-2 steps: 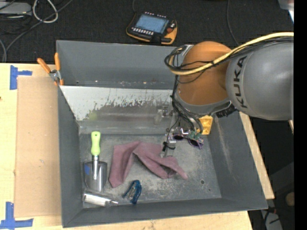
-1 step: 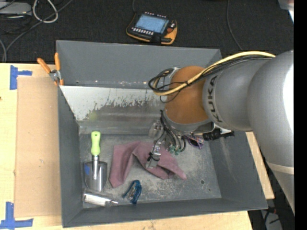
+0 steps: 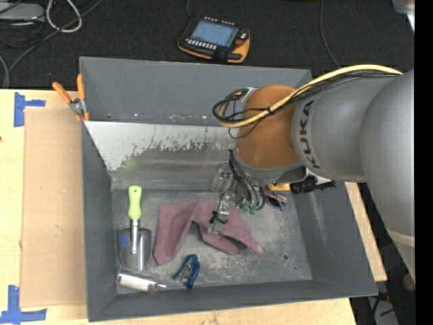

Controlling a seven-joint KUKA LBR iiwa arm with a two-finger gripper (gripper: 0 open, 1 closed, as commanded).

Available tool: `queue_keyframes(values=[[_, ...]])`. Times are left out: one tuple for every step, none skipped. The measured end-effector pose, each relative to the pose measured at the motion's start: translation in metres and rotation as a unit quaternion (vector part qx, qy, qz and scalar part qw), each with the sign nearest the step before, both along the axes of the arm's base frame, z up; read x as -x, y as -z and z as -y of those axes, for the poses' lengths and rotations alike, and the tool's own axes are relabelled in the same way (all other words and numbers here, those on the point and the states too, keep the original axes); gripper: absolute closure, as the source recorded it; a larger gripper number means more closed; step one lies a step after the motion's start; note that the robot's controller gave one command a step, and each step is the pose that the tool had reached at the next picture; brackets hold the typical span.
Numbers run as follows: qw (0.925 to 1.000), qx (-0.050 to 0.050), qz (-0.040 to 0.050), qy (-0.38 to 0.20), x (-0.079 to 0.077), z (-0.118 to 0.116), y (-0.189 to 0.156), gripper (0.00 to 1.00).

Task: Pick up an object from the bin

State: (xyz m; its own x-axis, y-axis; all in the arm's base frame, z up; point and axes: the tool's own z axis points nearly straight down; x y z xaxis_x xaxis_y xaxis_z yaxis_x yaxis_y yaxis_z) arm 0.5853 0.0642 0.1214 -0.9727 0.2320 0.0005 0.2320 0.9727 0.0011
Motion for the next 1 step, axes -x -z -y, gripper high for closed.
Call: queue_keyframes(values=[[0.9908, 0.0, -0.0056, 0.135, 0.0041, 0.0084, 0.0236, 0.0]])
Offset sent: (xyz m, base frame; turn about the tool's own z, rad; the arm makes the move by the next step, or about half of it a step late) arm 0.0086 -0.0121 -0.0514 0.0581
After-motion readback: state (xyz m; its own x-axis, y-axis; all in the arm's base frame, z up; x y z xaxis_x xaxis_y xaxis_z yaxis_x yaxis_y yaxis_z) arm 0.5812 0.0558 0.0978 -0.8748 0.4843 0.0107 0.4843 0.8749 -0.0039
